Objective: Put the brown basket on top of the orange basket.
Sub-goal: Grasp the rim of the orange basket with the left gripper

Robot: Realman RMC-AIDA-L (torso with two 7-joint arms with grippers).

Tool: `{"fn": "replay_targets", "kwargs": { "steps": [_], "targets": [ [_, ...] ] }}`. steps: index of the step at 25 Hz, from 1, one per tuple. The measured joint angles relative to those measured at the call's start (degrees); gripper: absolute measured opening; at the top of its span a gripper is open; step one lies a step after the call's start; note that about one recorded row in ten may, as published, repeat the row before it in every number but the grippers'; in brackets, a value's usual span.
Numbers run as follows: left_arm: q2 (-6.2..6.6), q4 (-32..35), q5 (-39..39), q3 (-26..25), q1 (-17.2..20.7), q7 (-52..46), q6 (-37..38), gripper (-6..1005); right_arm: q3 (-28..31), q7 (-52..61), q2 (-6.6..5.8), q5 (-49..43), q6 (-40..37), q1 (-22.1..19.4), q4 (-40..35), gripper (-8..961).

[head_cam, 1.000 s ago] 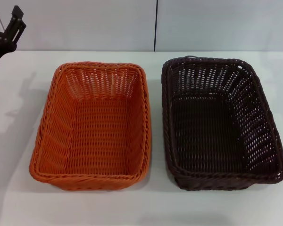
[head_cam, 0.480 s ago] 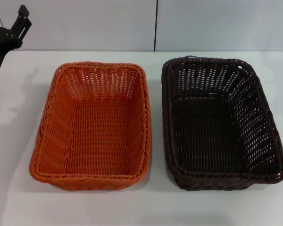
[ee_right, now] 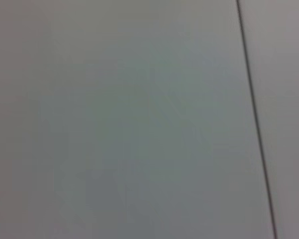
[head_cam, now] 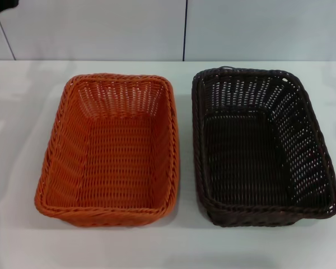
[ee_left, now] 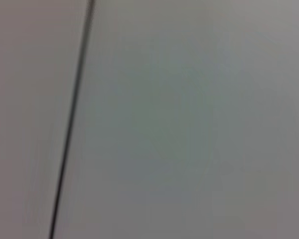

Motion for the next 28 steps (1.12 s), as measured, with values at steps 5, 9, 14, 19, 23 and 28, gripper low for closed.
{"fn": "replay_targets", "kwargs": {
  "steps": [5, 9, 14, 19, 23, 28],
  "targets": [
    [3.92, 8.35, 22.10, 2.86, -2.20, -25.87, -8.74, 829, 0.11, 0.00, -0.23, 0.07, 0.61, -0.88, -0.05, 588],
    [5.98, 13.07, 43.48, 2.37, -2.86, -47.28, -3.49, 827, 0.12, 0.03, -0.39, 0.10, 0.58, -1.03, -0.15, 588],
    [7.34, 18.58, 63.16, -0.80, -3.71, -65.06, 6.59, 826, 0.11, 0.05, -0.51, 0.11, 0.30, -0.74, -0.51, 588],
    [7.11, 27.96, 88.86, -9.20, -7.11, -82.75, 24.76, 824, -0.29, 0.08, -0.54, 0.11, 0.17, -0.45, -0.91, 587],
    [6.16, 33.96, 104.16, -11.98, -10.04, -93.92, 34.35, 822, -0.15, 0.09, -0.54, 0.11, 0.08, -0.44, -0.96, 587],
    [4.02, 37.64, 119.19, -13.30, -13.31, -103.96, 44.02, 821, -0.20, 0.09, -0.50, 0.11, -0.06, -0.76, -1.03, 587]
  ]
}}
